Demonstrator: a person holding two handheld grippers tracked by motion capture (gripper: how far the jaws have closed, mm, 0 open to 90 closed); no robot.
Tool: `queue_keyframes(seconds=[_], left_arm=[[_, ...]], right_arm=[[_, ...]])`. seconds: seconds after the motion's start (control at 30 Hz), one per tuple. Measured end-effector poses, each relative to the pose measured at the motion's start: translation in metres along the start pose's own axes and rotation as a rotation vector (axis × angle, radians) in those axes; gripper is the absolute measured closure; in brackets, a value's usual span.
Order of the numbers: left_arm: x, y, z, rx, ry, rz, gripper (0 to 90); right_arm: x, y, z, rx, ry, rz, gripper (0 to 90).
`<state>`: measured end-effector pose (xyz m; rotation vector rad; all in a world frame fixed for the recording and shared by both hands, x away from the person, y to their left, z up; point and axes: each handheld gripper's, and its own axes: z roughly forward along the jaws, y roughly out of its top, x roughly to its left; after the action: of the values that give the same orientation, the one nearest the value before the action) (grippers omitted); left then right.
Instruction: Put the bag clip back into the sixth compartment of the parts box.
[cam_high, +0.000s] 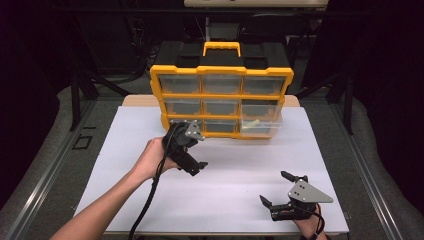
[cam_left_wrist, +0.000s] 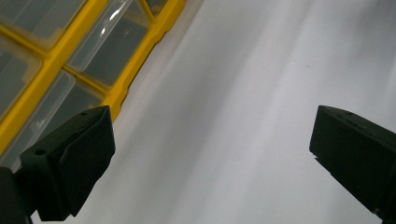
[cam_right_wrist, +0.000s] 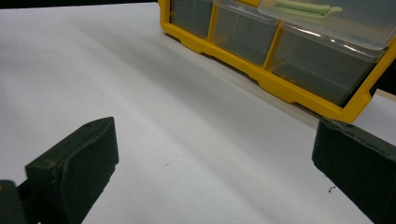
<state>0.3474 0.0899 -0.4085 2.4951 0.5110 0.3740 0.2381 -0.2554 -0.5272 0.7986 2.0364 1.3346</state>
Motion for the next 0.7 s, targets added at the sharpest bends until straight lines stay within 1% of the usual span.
queue_keyframes(seconds=[0.03,0.07,0.1,0.17,0.27,0.3,0.37,0.43,0.57,0.67,0.7], left_arm=[[0.000,0.000,0.000,0.000,0.000,0.000,0.1],[-0.001,-0.011,0.001,-0.003,0.000,-0.020,0.1],[-0.003,-0.017,0.002,-0.001,0.009,-0.025,0.1],[-0.005,-0.029,0.004,-0.020,0.001,-0.050,0.1],[-0.011,-0.048,0.011,-0.029,0.018,-0.068,0.1],[-0.013,-0.054,0.014,-0.033,0.017,-0.080,0.0],[-0.017,-0.068,0.020,-0.033,0.023,-0.088,0.0],[-0.020,-0.080,0.025,-0.040,0.025,-0.107,0.0],[-0.022,-0.098,0.028,-0.088,0.025,-0.159,0.0],[-0.022,-0.108,0.028,-0.141,0.020,-0.189,0.0],[-0.022,-0.111,0.027,-0.151,0.017,-0.193,0.0]], right_arm=[[0.000,0.000,0.000,0.000,0.000,0.000,0.0],[0.000,0.000,0.000,0.000,0.000,0.000,0.0],[0.000,0.000,0.000,0.000,0.001,0.001,0.0],[0.000,0.000,0.000,0.000,0.000,0.001,0.0],[0.000,0.000,0.000,0.000,0.001,0.000,0.0],[0.000,0.000,0.000,0.001,0.003,0.001,0.0],[0.001,0.000,0.000,0.000,0.004,0.000,0.0],[0.001,0.000,0.001,-0.001,0.006,-0.001,0.0],[0.001,0.000,0.001,-0.001,0.008,-0.001,0.0],[0.001,0.000,0.001,-0.002,0.007,-0.001,0.0],[0.001,0.000,0.000,-0.001,0.006,0.000,0.0]])
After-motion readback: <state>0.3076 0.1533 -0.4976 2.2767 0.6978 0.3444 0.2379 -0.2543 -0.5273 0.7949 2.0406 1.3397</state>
